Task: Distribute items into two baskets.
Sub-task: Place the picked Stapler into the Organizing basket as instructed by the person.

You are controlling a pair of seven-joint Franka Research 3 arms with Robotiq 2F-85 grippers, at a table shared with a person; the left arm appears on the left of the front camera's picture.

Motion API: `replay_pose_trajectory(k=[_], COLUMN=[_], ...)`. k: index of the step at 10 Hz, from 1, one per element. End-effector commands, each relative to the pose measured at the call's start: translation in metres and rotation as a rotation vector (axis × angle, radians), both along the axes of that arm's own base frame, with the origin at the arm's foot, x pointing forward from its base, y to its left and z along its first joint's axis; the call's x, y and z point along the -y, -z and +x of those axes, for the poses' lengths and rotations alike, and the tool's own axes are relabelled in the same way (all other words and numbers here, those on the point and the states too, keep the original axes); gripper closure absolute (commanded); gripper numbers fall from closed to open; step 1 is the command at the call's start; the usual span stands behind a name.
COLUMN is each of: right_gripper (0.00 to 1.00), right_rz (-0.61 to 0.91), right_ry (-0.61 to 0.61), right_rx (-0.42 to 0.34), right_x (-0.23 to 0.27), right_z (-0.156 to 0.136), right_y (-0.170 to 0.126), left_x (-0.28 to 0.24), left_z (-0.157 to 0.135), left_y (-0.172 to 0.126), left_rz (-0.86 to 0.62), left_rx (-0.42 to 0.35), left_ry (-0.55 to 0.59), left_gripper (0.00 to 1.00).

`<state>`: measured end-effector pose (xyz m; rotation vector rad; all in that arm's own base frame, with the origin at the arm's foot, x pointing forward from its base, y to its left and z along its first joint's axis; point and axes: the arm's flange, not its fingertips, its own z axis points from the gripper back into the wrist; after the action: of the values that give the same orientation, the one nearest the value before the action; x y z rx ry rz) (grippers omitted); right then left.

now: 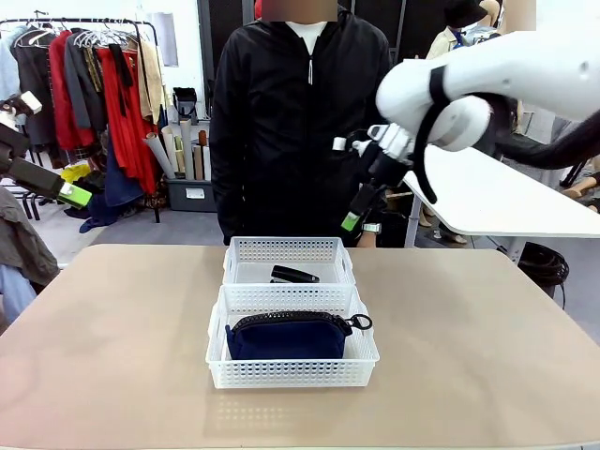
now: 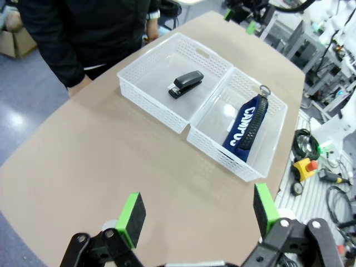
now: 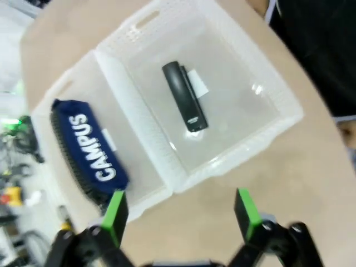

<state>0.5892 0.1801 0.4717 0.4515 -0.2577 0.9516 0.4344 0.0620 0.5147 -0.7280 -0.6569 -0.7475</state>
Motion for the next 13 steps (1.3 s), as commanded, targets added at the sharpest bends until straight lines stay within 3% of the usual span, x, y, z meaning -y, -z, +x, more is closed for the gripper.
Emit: replay_pose_trajectory(k=[1, 6, 10, 13], right_gripper=[0.0, 0.0, 0.0, 0.0], right_rz=[0.069, 0.136, 0.241, 0.379], right_ry=[0.027, 0.049, 0.036, 0.05], right_rx=[0.038, 0.012, 0.019, 0.016], right_x=[0.035, 0.139, 0.204, 0.235], right_z=[-0.044, -0.09, -0.109, -0.117], right_y=[-0.01, -0.029, -0.024, -0.004], left_x=[0.001, 0.001, 0.001, 0.001], left_z=[-0.001, -0.001, -0.001, -0.001], left_y=[-0.001, -0.001, -0.001, -0.001], left_rz=[-0.01, -0.01, -0.01, -0.01], left_rx=[0.005, 0.005, 0.005, 0.005], left_ry=[0.005, 0.005, 0.005, 0.005], left_gripper=[0.0, 0.0, 0.0, 0.0])
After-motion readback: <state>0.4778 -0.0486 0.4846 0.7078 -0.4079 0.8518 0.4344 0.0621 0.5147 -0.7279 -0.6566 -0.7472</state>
